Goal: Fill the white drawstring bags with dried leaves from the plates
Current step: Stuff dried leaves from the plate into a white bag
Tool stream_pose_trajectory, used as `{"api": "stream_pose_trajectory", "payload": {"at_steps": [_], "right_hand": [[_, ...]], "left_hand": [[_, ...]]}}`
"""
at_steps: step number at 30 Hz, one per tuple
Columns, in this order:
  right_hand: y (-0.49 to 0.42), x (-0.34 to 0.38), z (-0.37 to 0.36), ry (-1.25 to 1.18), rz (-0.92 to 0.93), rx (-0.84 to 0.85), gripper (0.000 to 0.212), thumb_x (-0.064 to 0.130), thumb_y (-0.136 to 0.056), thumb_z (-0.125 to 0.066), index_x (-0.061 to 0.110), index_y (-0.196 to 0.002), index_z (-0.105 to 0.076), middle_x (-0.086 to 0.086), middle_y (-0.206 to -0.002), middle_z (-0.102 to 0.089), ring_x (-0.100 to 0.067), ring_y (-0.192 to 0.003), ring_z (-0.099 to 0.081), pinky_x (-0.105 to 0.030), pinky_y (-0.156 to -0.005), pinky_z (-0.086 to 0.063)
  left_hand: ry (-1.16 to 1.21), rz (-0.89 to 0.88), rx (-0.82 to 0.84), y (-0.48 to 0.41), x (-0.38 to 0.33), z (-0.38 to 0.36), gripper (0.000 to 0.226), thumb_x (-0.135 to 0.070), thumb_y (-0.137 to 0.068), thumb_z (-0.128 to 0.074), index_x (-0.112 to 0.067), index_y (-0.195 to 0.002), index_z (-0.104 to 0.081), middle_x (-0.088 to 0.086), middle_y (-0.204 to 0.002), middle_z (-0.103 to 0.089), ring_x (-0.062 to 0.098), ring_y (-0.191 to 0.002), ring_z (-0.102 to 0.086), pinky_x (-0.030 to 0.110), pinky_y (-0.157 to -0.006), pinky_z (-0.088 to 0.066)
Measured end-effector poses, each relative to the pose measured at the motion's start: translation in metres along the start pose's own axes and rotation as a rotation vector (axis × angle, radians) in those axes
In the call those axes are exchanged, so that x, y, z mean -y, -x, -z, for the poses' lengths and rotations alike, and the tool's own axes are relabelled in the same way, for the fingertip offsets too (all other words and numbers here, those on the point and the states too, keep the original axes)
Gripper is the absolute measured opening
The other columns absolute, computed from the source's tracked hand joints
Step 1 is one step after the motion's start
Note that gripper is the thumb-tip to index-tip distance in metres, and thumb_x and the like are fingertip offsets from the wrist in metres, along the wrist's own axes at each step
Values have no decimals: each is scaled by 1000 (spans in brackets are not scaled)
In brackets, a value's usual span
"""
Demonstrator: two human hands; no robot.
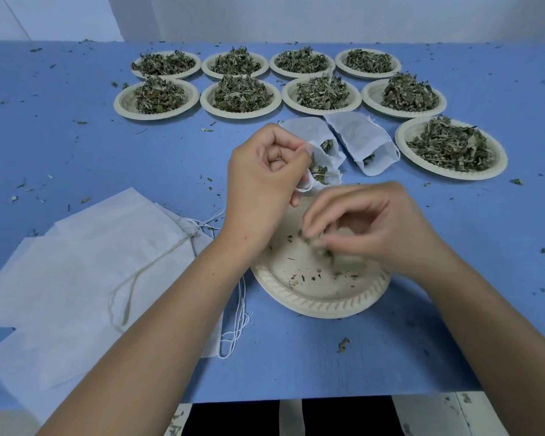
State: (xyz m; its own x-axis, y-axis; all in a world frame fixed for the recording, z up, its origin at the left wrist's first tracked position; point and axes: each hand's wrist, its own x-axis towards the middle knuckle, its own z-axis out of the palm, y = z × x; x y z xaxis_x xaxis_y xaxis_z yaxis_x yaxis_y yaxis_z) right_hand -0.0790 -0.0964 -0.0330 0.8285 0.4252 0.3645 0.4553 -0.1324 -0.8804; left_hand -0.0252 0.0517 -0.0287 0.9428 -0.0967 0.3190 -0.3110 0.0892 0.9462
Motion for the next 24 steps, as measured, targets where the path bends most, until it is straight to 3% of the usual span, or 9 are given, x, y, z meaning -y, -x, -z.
{"api": "stream_pose_trajectory", "payload": {"at_steps": [3, 7, 12, 16, 20, 24], "right_hand": [[-3, -1, 5, -210, 112, -322, 20, 0, -71, -72, 18, -78, -77, 3, -82, -71, -15, -76, -65, -21, -68, -52], [-6, -8, 6, -245, 34, -635, 25, -2, -75, -72, 22, -75, -77, 5, -80, -73, -9, -79, -67, -19, -76, -52], [-5, -11, -1, 81, 22, -639, 20, -7, -79, -71, 12, -83, -71, 1, -86, -69, -9, -80, -65, -19, -72, -52], [-5, -12, -5, 376, 100, -658, 16, -10, -77, -71, 4, -84, -64, -7, -92, -53, -9, -82, -57, -17, -72, -50], [-3, -11, -5, 498, 179, -641, 9, -6, -79, -73, 0, -80, -67, -11, -83, -59, -14, -77, -59, -24, -71, -53], [-3, -7, -4, 577, 274, -554, 6, -1, -83, -72, -3, -89, -71, -12, -87, -66, -18, -82, -64, -26, -78, -52]], "left_hand": [[-31, 17, 40, 1, 1, -1, 21, -1, -90, -63, -14, -73, -60, -6, -50, -58, 8, -41, -49, 18, -38, -39], [-59, 9, 78, 2, 1, -1, 22, -2, -89, -63, -16, -72, -61, -5, -50, -59, 14, -43, -51, 20, -38, -39], [-26, -1, 148, 6, 0, -4, 18, -6, -90, -66, -14, -75, -61, -4, -52, -58, 12, -45, -53, 20, -36, -39], [-19, 16, 185, 8, 1, -7, 17, -3, -90, -65, -11, -76, -61, -3, -51, -59, 25, -47, -50, 20, -36, -39], [1, 2, 174, 7, 0, -6, 17, -5, -90, -66, -11, -75, -60, -2, -51, -58, 19, -46, -50, 19, -37, -39], [25, 1, 132, 6, 0, -3, 16, -5, -91, -65, -9, -76, -60, -3, -51, -57, 8, -41, -50, 18, -38, -38]]}}
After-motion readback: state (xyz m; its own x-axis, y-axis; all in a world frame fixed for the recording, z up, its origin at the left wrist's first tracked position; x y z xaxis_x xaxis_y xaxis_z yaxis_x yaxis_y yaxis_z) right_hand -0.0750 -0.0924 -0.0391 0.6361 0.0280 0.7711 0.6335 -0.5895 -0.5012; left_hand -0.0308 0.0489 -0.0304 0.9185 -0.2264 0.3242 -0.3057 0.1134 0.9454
